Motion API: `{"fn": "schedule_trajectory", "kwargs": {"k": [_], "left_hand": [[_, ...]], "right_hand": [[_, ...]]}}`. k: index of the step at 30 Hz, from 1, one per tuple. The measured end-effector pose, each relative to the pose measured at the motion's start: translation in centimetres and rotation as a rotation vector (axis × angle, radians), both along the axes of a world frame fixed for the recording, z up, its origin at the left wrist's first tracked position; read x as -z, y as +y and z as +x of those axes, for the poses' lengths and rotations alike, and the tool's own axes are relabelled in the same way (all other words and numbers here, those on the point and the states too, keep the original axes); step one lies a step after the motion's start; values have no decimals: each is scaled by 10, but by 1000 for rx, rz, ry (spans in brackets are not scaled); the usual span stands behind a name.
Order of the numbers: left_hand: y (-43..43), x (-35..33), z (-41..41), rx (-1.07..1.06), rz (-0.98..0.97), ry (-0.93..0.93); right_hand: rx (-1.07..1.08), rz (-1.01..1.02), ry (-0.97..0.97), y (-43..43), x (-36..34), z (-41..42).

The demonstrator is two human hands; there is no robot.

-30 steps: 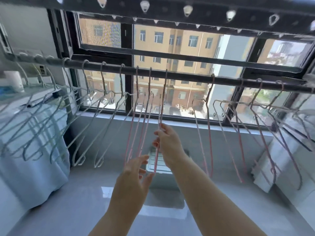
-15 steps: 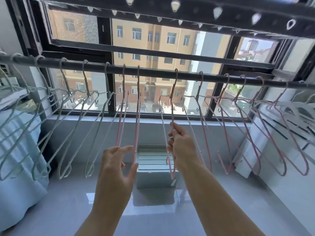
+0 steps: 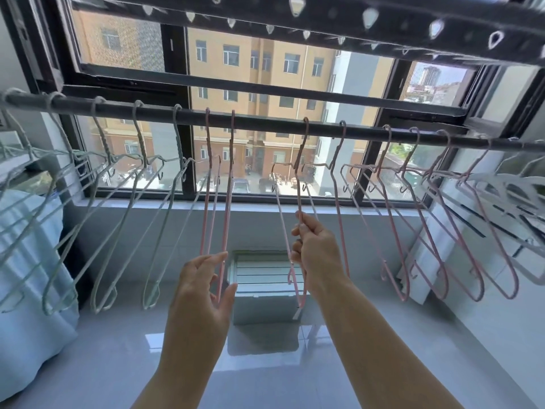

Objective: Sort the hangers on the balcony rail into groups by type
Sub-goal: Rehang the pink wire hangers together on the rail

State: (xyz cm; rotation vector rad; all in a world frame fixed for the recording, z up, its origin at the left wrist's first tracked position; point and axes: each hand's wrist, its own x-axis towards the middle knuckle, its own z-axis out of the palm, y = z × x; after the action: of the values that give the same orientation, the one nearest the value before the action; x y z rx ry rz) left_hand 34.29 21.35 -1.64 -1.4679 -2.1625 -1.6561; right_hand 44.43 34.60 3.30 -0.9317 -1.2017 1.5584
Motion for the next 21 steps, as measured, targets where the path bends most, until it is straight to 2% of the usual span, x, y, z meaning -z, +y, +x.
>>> {"fn": "schedule_trajectory", "kwargs": {"k": [3,4,7,8,9,11,13,15,17,21], "left_hand": [[0,1,0,-25,-32,13],[0,0,1,-32,-40,8],[-1,2,1,-29,-70,1],[-1,3,0,-26,-77,2],[-1,5,0,-26,-82,0],[0,8,0,-30,-89,-19],[0,11,1,-25,-90,-52],[1,13,2,-8,-90,-88],[1,15,2,8,-95,-100],[2,14,2,54,-87,-93]], "right_hand": [[-26,45,-86,-3,0,2],[-26,106,-202,-4,-2,3],[66,445,-785,-10,-5,10],[128,579,-891,-14,-9,11],[172,704,-910,-20,-14,11],[134,865,-848,-31,-23,4],[-60,837,-801,-39,-23,-12],[-277,672,-804,-46,-14,-32],[-379,513,-745,-49,-3,-48],[-370,180,-294,-50,9,-53]]}}
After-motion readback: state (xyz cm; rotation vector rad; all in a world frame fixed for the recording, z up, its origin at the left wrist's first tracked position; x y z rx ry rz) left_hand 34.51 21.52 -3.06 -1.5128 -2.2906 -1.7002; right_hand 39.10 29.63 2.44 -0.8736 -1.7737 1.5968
